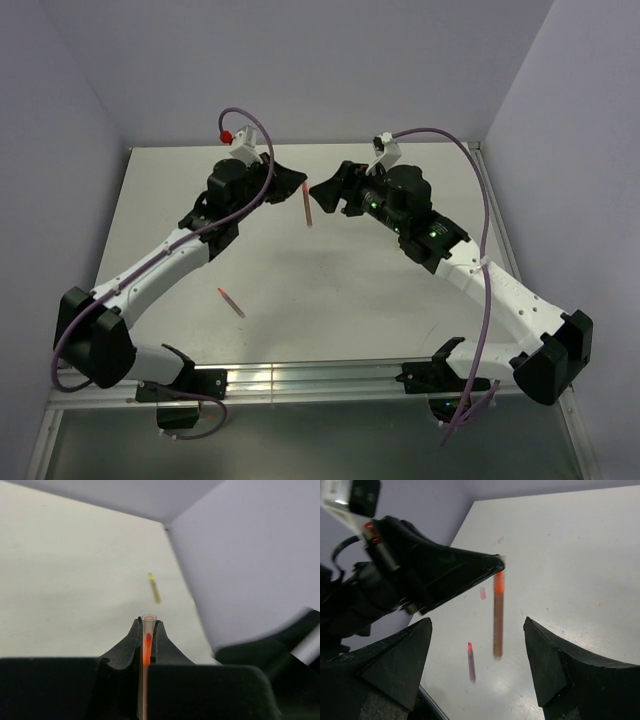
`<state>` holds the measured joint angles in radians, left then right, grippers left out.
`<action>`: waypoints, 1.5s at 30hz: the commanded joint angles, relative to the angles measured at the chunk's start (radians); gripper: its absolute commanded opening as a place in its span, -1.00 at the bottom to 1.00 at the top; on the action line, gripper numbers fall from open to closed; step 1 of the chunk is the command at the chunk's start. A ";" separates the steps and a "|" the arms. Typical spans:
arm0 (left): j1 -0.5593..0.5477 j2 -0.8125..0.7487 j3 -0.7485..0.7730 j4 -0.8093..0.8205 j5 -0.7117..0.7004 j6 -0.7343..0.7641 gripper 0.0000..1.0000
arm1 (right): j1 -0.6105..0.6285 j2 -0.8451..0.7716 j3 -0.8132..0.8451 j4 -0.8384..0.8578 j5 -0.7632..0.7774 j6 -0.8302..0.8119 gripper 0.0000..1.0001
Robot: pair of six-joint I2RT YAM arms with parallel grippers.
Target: Insert the pens into the pen caps
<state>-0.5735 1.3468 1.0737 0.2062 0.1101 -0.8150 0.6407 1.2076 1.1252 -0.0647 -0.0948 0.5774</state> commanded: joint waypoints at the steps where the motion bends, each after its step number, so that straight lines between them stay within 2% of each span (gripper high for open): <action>1: 0.014 0.090 0.130 -0.177 -0.156 0.062 -0.99 | -0.003 -0.075 0.008 -0.015 0.072 -0.028 0.64; 5: 0.021 0.185 0.209 -0.300 -0.240 0.109 -0.92 | -0.003 -0.117 -0.001 -0.047 0.093 -0.031 0.64; 7: 0.024 0.233 0.245 -0.353 -0.269 0.134 -0.76 | -0.003 -0.146 -0.008 -0.064 0.093 -0.036 0.64; 8: 0.023 0.247 0.262 -0.376 -0.292 0.146 -0.59 | -0.003 -0.155 -0.014 -0.069 0.115 -0.037 0.64; 9: 0.026 0.259 0.269 -0.386 -0.305 0.152 -0.51 | -0.003 -0.163 -0.016 -0.075 0.119 -0.039 0.64; 17: 0.035 0.383 0.325 -0.436 -0.346 0.183 -0.01 | -0.003 -0.213 -0.039 -0.106 0.130 -0.037 0.64; 27: 0.035 0.247 0.259 -0.468 -0.400 0.149 0.08 | -0.003 -0.214 -0.058 -0.149 0.173 -0.050 0.65; 34: 0.055 0.040 0.013 -0.484 -0.562 -0.007 0.16 | -0.004 -0.154 -0.091 -0.168 0.175 -0.057 0.64; 37: 0.113 -0.014 -0.064 -0.530 -0.645 -0.079 0.08 | -0.004 -0.137 -0.111 -0.162 0.149 -0.056 0.64; 41: 0.219 -0.012 -0.127 -0.580 -0.673 -0.168 -0.03 | -0.004 -0.123 -0.122 -0.170 0.144 -0.063 0.64; 45: 0.247 -0.003 -0.161 -0.607 -0.698 -0.223 -0.05 | -0.007 -0.103 -0.136 -0.188 0.113 -0.088 0.62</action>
<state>-0.3260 1.3479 0.9245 -0.3706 -0.5316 -0.9581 0.6403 1.0981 0.9997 -0.2596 0.0444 0.5217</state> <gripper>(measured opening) 0.479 0.816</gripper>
